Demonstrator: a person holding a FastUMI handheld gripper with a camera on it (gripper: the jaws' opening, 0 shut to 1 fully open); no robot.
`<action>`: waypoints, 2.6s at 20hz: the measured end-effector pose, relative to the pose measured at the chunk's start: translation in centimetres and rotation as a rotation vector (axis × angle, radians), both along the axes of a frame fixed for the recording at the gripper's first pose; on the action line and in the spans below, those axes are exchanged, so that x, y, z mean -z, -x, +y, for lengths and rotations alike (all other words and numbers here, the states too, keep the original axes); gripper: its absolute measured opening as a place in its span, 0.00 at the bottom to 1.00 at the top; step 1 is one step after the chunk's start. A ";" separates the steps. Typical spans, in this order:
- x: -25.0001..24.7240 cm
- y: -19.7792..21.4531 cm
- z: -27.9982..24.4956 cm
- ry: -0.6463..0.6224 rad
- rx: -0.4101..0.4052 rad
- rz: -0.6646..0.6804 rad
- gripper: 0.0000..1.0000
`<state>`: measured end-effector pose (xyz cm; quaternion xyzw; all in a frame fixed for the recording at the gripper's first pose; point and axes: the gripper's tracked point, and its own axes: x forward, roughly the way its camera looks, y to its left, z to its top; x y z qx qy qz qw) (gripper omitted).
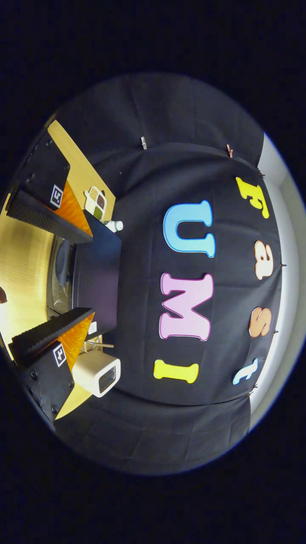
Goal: Open the toaster oven, put the food inside, and close the toaster oven door.
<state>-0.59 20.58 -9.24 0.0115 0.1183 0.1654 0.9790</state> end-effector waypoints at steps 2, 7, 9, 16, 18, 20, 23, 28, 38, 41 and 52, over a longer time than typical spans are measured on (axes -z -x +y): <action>-2.3 -0.1 -1.3 -0.014 0.008 -0.039 0.99; -7.8 -0.3 -6.0 -0.040 0.032 -0.147 0.99; -9.2 -0.2 -8.6 -0.029 0.044 -0.179 0.98; -11.2 -0.8 -17.8 -0.027 0.104 -0.223 0.98; -11.4 -0.9 -20.2 -0.039 0.122 -0.213 0.98; -11.5 -1.1 -22.5 -0.039 0.142 -0.210 0.98; -11.6 -1.8 -24.9 -0.039 0.165 -0.212 0.98; -11.1 -2.0 -27.3 -0.043 0.178 -0.200 0.98; -10.8 -2.4 -28.5 -0.055 0.178 -0.192 0.98; -10.9 -2.6 -28.9 -0.061 0.185 -0.191 0.98; -10.6 -3.1 -30.2 -0.040 0.215 -0.202 0.98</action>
